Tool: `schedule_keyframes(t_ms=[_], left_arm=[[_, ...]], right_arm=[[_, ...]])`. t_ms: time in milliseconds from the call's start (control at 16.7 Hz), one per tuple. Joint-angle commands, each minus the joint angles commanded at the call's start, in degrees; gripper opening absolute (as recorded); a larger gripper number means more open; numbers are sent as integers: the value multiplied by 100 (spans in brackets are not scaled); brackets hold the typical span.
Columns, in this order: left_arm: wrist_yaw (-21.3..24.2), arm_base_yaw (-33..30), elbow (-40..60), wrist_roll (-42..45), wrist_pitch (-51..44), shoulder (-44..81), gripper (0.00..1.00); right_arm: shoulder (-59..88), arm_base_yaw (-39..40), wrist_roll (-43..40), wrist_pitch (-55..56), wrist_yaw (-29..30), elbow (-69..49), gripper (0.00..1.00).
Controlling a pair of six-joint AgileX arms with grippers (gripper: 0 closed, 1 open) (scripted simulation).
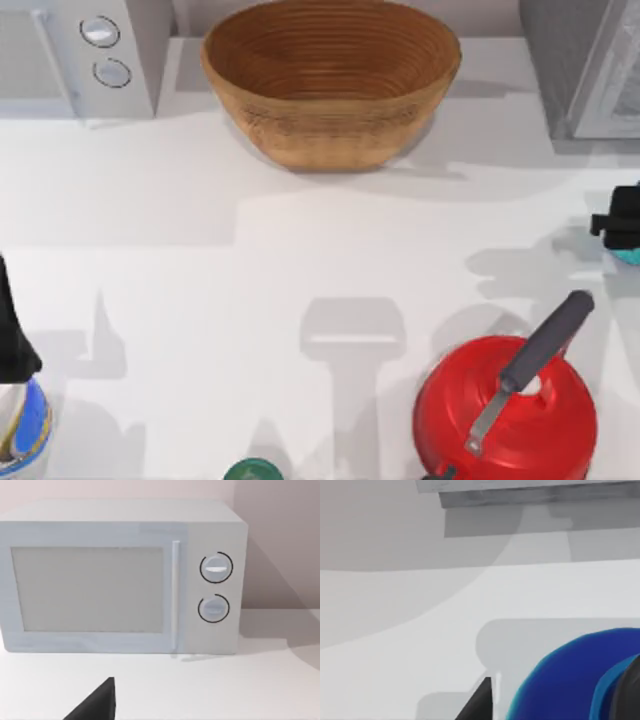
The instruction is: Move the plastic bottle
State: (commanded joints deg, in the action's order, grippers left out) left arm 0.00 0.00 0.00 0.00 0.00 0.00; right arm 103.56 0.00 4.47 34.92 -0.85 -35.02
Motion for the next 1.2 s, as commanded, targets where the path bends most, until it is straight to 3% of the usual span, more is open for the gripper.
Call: schedule_keyframes(t_ms=[60, 840, 1200], left_arm=[[0, 0, 0, 0, 0, 0, 100], [0, 0, 0, 0, 0, 0, 100], [0, 0, 0, 0, 0, 0, 100]], right_arm=[[0, 0, 0, 0, 0, 0, 0], [0, 0, 0, 0, 0, 0, 98], [0, 0, 0, 0, 0, 0, 100]])
